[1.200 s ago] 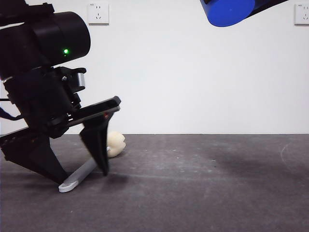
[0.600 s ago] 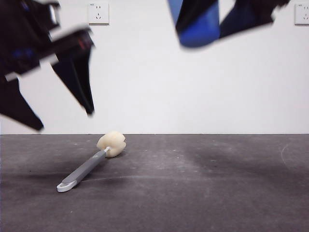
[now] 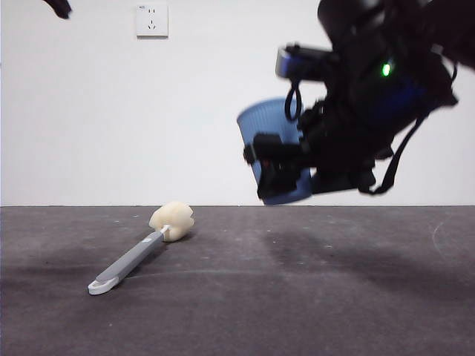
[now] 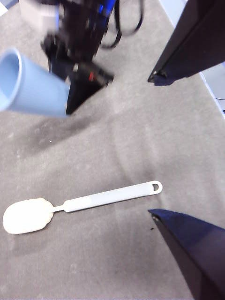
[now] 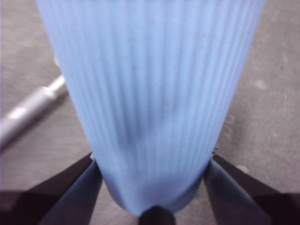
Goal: Pick up the cup brush,pick up the cup,insert the brush into the cup,clean the cup,put the cup brush back,put the cup back to the fixed position on the table
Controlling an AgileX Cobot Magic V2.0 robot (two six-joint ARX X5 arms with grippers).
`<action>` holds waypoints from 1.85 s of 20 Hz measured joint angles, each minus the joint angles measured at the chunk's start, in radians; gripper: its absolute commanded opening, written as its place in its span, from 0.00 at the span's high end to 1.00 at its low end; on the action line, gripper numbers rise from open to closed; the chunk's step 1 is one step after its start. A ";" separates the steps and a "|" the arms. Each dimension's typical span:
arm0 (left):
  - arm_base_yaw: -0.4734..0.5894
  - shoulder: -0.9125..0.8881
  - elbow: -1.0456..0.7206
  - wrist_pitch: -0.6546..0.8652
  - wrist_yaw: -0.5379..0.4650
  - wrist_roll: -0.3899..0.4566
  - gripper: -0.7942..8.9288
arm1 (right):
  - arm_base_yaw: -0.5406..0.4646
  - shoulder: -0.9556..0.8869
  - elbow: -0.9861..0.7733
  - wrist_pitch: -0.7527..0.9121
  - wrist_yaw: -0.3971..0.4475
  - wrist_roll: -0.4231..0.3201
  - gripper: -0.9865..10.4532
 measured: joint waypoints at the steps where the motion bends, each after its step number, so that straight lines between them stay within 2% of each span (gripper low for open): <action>1: 0.000 -0.014 0.000 -0.010 0.000 0.000 0.46 | -0.012 0.029 0.000 0.025 -0.011 0.000 0.93; 9: 0.000 -0.023 0.000 -0.016 0.001 0.000 0.46 | -0.098 0.179 -0.001 0.155 -0.103 0.000 0.93; 19: 0.000 -0.023 0.000 -0.016 0.000 0.000 0.46 | -0.124 0.183 0.002 0.011 -0.155 -0.004 0.93; 21: 0.000 -0.023 0.000 -0.016 0.000 0.000 0.46 | -0.124 0.181 0.007 -0.002 -0.155 -0.004 0.87; 25: 0.000 -0.023 0.000 -0.016 0.000 0.004 0.47 | -0.124 0.180 0.007 -0.004 -0.155 -0.004 0.64; 29: 0.000 -0.023 0.000 -0.016 0.000 0.011 0.47 | -0.124 0.177 0.009 -0.022 -0.155 -0.005 0.52; 33: 0.000 -0.023 0.000 -0.016 -0.001 0.016 0.47 | -0.122 0.143 0.007 -0.075 -0.156 -0.007 0.52; 37: 0.000 -0.023 0.000 -0.018 -0.005 0.016 0.47 | -0.123 0.097 0.000 -0.156 -0.156 0.004 0.47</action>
